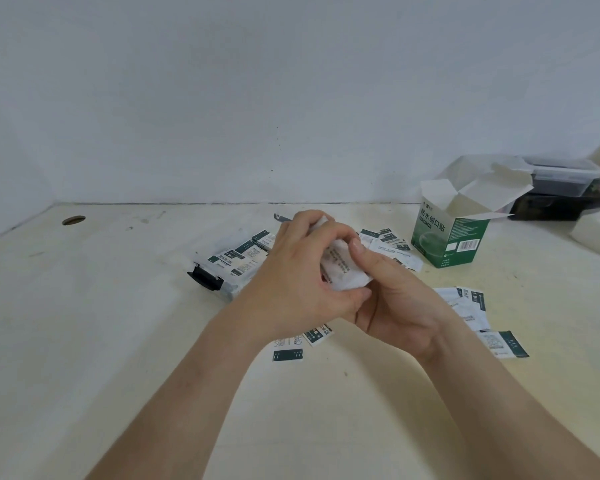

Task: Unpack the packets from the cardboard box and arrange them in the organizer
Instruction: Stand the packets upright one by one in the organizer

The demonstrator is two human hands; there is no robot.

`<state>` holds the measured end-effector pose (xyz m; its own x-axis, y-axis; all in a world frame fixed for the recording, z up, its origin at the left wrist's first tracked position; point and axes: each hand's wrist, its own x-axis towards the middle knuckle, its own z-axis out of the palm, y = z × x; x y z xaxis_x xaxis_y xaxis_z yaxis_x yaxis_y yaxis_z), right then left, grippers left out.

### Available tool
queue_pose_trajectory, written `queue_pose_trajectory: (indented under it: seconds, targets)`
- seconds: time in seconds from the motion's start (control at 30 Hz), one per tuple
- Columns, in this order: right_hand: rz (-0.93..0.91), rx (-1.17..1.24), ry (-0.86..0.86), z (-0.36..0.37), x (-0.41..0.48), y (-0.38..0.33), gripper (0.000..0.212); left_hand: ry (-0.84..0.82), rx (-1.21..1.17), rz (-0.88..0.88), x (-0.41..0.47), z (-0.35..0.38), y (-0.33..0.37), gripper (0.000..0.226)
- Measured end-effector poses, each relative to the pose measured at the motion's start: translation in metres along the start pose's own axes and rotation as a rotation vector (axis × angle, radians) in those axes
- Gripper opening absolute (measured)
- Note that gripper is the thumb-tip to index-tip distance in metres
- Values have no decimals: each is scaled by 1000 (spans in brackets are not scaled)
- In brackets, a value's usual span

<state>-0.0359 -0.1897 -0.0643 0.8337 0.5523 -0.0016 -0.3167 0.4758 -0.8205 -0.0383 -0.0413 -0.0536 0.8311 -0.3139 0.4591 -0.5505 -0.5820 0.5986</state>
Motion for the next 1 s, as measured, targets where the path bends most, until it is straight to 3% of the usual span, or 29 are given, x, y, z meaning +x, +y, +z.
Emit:
queue_pose_trajectory:
  seconds: [0.1, 0.23, 0.33, 0.43, 1.0]
  targets:
    - [-52, -67, -40, -2, 2, -1, 29, -35, -64, 9, -2, -5, 0, 55]
    - [-167, -551, 85, -4, 4, -2, 31, -45, -347, -85, 1, -28, -4, 43]
    - [-264, -776, 141, 6, 6, -5, 30, -37, -312, -200, 7, -45, -11, 26]
    - [-310, -990, 147, 15, 12, -11, 31, -70, -382, -254, 7, -57, -12, 26]
    - [-248, -1405, 120, 43, 93, -47, 25, 137, -500, -432, 44, -100, -59, 30]
